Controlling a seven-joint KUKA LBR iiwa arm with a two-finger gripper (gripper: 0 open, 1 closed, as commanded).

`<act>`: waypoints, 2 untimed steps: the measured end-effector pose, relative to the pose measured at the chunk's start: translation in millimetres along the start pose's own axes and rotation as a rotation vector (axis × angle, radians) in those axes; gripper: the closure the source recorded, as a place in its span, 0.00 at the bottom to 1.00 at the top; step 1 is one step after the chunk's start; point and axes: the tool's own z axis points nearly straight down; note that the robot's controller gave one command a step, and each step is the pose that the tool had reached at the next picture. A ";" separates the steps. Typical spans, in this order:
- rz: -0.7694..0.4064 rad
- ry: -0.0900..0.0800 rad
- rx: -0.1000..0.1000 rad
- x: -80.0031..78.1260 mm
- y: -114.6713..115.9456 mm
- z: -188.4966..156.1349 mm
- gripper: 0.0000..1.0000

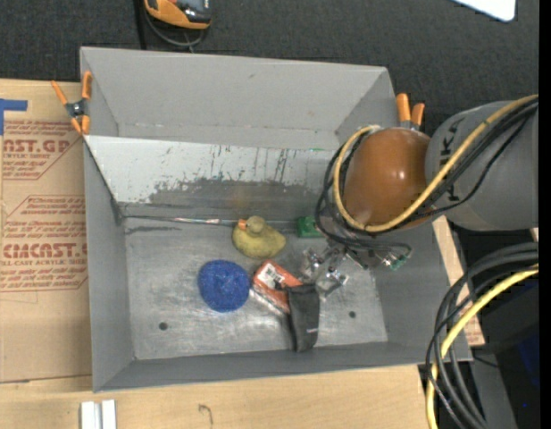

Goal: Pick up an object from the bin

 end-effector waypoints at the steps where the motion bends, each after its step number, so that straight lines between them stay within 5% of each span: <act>1: 0.000 0.001 -0.001 0.5 0.5 -2.8 1.00; 2: 0.000 0.001 -0.003 0.9 1.7 -14.1 1.00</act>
Offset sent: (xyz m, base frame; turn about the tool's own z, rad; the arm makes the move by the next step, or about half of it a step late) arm 0.0003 0.0000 0.0070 0.0000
